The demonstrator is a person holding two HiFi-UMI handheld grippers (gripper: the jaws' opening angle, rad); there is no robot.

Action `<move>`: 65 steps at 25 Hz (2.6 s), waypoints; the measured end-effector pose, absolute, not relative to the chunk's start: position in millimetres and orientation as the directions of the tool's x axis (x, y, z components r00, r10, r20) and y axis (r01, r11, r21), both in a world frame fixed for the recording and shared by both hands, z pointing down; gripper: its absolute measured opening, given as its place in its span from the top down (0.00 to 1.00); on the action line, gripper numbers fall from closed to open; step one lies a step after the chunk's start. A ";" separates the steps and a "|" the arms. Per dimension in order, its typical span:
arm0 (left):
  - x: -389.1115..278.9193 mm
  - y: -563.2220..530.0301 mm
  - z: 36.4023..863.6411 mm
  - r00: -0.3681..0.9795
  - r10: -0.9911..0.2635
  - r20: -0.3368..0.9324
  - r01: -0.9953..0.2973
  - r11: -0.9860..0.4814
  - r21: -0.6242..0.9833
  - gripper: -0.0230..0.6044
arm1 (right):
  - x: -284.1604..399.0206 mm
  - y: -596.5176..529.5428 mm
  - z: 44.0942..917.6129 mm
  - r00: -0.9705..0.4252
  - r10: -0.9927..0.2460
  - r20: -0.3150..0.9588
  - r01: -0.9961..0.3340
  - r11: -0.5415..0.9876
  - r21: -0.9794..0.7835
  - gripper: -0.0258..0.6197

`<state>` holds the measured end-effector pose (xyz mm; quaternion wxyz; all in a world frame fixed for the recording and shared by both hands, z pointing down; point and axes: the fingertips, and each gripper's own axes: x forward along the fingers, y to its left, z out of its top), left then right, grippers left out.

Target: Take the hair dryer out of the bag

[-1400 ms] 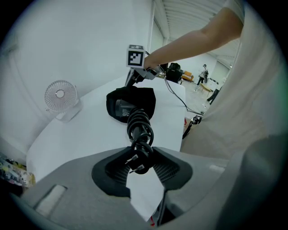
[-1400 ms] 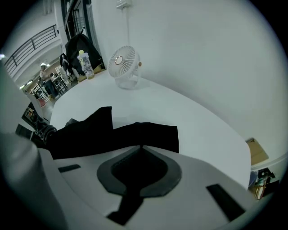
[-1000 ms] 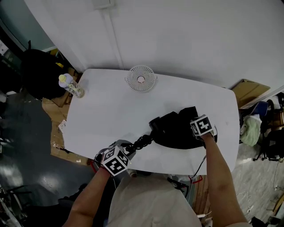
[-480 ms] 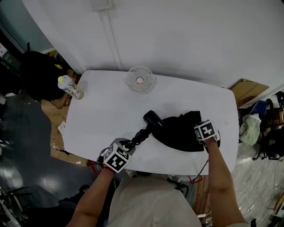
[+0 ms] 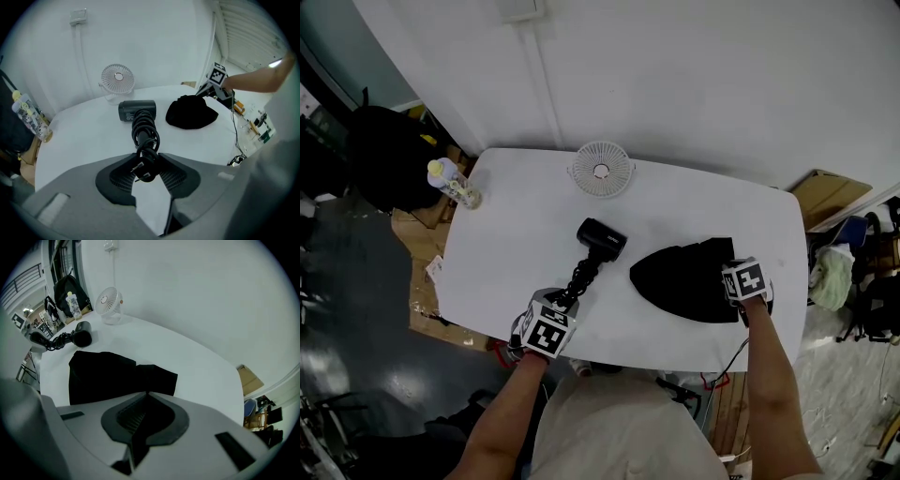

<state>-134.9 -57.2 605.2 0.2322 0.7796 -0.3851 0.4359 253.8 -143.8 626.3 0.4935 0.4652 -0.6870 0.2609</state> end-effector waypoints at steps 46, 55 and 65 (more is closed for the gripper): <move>-118.3 -64.1 590.2 0.386 -0.548 0.742 -0.863 -0.499 0.081 0.56 | 241.2 -142.8 612.0 -0.132 -0.433 0.891 -0.912 0.406 0.062 0.92; -103.0 -68.1 548.6 0.463 -0.590 0.662 -0.851 -0.505 0.145 0.56 | 239.0 -142.3 607.0 -0.132 -0.450 0.883 -0.915 0.399 0.066 0.92; -89.3 -52.6 524.4 0.512 -0.607 0.608 -0.843 -0.492 0.219 0.94 | 234.5 -140.9 596.9 -0.165 -0.486 0.858 -0.919 0.393 0.046 0.92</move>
